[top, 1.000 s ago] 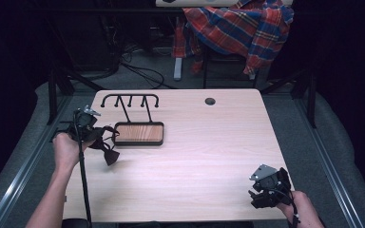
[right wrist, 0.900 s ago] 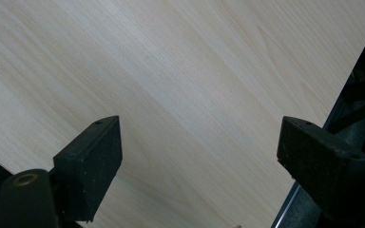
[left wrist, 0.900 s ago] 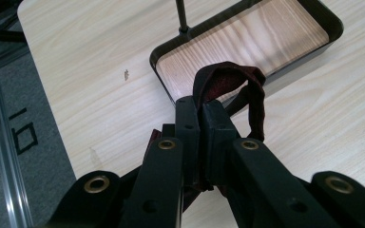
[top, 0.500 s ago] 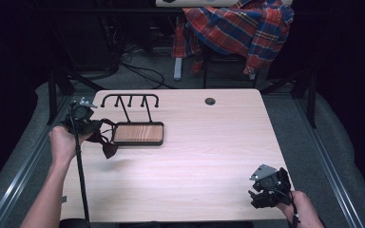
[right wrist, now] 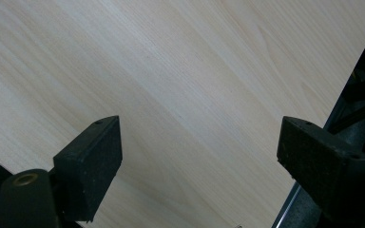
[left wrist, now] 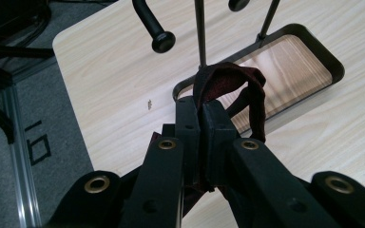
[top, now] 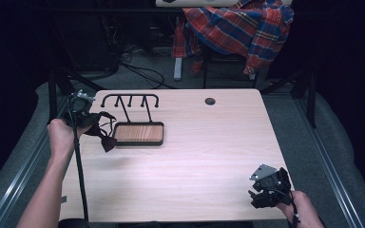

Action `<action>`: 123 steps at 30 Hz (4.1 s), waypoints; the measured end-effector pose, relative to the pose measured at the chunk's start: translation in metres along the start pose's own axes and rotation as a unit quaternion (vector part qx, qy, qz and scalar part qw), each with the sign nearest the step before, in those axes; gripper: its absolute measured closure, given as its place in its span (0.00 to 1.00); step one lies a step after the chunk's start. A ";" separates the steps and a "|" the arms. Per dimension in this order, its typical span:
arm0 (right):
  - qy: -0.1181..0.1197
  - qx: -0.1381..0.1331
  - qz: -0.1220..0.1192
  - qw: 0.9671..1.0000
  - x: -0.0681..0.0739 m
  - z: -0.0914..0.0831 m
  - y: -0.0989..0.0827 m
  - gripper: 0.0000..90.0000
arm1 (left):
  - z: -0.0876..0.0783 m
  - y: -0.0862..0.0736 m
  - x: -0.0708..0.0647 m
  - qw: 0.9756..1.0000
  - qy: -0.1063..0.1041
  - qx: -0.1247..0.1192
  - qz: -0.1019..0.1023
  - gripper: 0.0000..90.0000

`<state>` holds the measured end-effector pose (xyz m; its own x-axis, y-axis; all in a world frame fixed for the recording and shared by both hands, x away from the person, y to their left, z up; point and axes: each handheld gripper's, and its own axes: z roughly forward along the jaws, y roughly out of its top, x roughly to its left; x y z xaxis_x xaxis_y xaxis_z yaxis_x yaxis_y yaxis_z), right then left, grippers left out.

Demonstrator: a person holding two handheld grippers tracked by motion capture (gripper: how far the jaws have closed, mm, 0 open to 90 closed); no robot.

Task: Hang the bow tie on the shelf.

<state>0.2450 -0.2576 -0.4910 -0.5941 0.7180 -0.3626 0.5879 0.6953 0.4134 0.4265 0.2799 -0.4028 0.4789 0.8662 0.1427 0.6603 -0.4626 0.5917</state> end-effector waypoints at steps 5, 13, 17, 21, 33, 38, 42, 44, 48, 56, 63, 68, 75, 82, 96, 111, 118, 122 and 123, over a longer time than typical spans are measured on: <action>0.000 -0.001 0.000 1.000 0.000 0.000 0.000 0.16 | -0.001 0.005 0.001 1.000 0.004 -0.004 0.001 0.96; -0.001 0.000 -0.001 1.000 0.000 0.000 0.000 0.17 | -0.006 0.013 0.005 1.000 0.012 -0.009 0.002 0.96; -0.001 0.002 -0.002 1.000 0.000 0.000 0.000 0.16 | -0.007 0.017 0.006 1.000 0.018 -0.009 0.003 0.96; -0.003 0.003 -0.003 1.000 0.000 0.000 0.000 0.17 | -0.008 0.021 0.009 1.000 0.021 -0.010 0.002 0.96; 0.001 -0.001 0.000 1.000 0.000 0.000 0.000 0.16 | 0.000 0.029 0.019 1.000 0.027 -0.006 -0.008 0.95; 0.002 -0.002 0.002 1.000 0.000 0.000 0.000 0.16 | 0.006 0.030 0.024 0.999 0.028 -0.001 -0.018 0.95; 0.001 -0.002 0.003 1.000 0.000 0.000 0.000 0.16 | 0.012 0.028 0.029 0.999 0.026 0.002 -0.027 0.95; 0.001 -0.002 0.003 1.000 0.000 0.001 0.000 0.16 | 0.015 0.027 0.031 0.999 0.025 0.002 -0.031 0.95; 0.001 -0.002 0.004 1.000 0.000 0.001 0.000 0.17 | 0.020 0.027 0.035 0.999 0.023 0.006 -0.038 0.95; 0.001 -0.002 0.004 1.000 0.000 0.001 0.000 0.16 | 0.029 0.025 0.039 0.998 0.020 0.010 -0.052 0.95; 0.001 0.000 0.002 1.000 0.000 0.000 0.000 0.16 | 0.034 0.024 0.042 0.998 0.016 0.011 -0.063 0.95; 0.001 0.000 0.002 1.000 0.000 0.000 0.000 0.16 | 0.040 0.023 0.043 0.997 0.012 0.012 -0.073 0.95; 0.001 -0.001 0.002 1.000 0.000 0.000 0.000 0.17 | 0.048 0.023 0.042 0.997 0.006 0.014 -0.080 0.95; 0.001 -0.001 0.002 1.000 0.000 0.000 0.000 0.16 | 0.054 0.021 0.046 0.995 0.010 -0.002 -0.102 0.95; 0.002 -0.002 0.001 1.000 0.000 0.000 0.000 0.16 | 0.058 0.014 0.043 0.994 -0.009 0.005 -0.108 0.85; 0.003 -0.002 0.002 1.000 0.000 0.000 0.000 0.16 | 0.045 0.010 0.037 0.994 0.005 -0.001 -0.108 0.48; 0.002 -0.002 0.003 1.000 0.000 0.000 0.000 0.16 | 0.031 0.006 0.033 0.994 -0.008 -0.014 -0.105 0.28; 0.001 -0.003 0.003 1.000 0.000 0.000 0.000 0.17 | 0.022 0.005 0.027 0.996 -0.019 -0.014 -0.091 0.21; 0.001 -0.003 0.003 1.000 0.000 0.000 0.000 0.17 | 0.019 0.005 0.025 0.996 -0.021 -0.013 -0.086 0.20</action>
<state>0.2448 -0.2576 -0.4914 -0.5919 0.7217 -0.3590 0.5880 0.6912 0.4201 0.4528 0.2956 -0.4112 0.3843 0.9232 0.0041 0.7197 -0.3023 0.6250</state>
